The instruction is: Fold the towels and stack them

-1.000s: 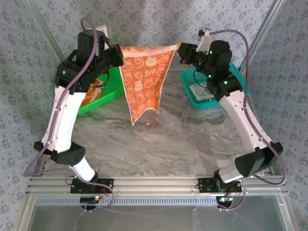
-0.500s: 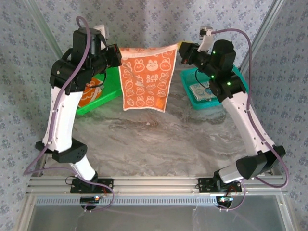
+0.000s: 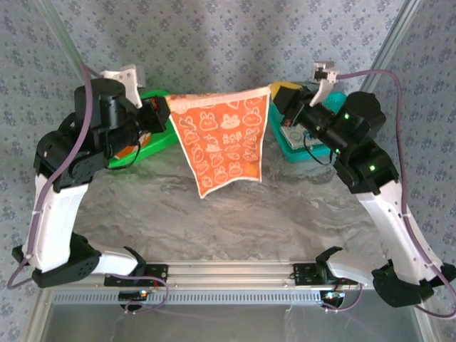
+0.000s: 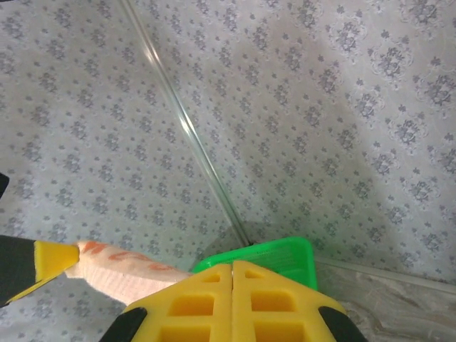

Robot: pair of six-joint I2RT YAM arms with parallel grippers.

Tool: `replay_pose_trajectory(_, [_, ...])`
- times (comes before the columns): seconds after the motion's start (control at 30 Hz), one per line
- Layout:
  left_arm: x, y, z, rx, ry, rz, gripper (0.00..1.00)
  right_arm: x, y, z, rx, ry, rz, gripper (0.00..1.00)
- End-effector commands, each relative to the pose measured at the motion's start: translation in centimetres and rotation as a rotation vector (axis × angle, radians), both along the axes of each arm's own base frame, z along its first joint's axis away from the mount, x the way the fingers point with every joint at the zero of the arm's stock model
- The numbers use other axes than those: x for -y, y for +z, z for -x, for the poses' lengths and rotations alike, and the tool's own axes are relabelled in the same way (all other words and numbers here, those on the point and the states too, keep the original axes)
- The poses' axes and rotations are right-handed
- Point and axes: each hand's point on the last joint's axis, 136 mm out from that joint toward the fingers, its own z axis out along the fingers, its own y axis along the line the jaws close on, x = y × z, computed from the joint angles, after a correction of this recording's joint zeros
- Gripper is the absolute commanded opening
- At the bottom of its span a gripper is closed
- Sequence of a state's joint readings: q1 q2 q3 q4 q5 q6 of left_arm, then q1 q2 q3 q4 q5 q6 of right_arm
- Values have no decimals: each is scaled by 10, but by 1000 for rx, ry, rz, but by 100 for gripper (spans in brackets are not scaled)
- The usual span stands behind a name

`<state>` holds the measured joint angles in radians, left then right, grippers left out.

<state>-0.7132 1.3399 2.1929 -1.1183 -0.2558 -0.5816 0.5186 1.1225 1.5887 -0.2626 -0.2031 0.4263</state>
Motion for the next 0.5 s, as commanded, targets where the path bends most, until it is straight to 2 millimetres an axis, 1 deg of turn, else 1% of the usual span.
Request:
replay_pose_trajectory(0.0, [-2, 1, 3, 9, 35, 29, 0, 4, -21, 1, -63, -45, 28, 0])
replay_pose_trajectory(0.1, [0, -12, 1, -25, 40, 20, 0, 6, -33, -3, -99, -61, 28, 0])
replay_pose_trajectory(0.17, [1, -25, -9, -57, 62, -5, 0, 2, -47, -11, -135, -59, 41, 0])
replay_pose_trajectory(0.2, [4, -33, -15, -83, 61, -8, 0, 3, -53, -19, -150, -71, 47, 0])
replay_pose_trajectory(0.3, [13, -57, -39, -162, 44, 18, 0, 4, -71, -46, -199, -81, 52, 0])
replay_pose_trajectory(0.4, [20, -77, -68, -209, 44, 16, 0, 6, -91, -79, -252, -88, 39, 0])
replay_pose_trajectory(0.47, [24, -91, -90, -244, 42, 1, 0, 9, -106, -106, -284, -102, 35, 0])
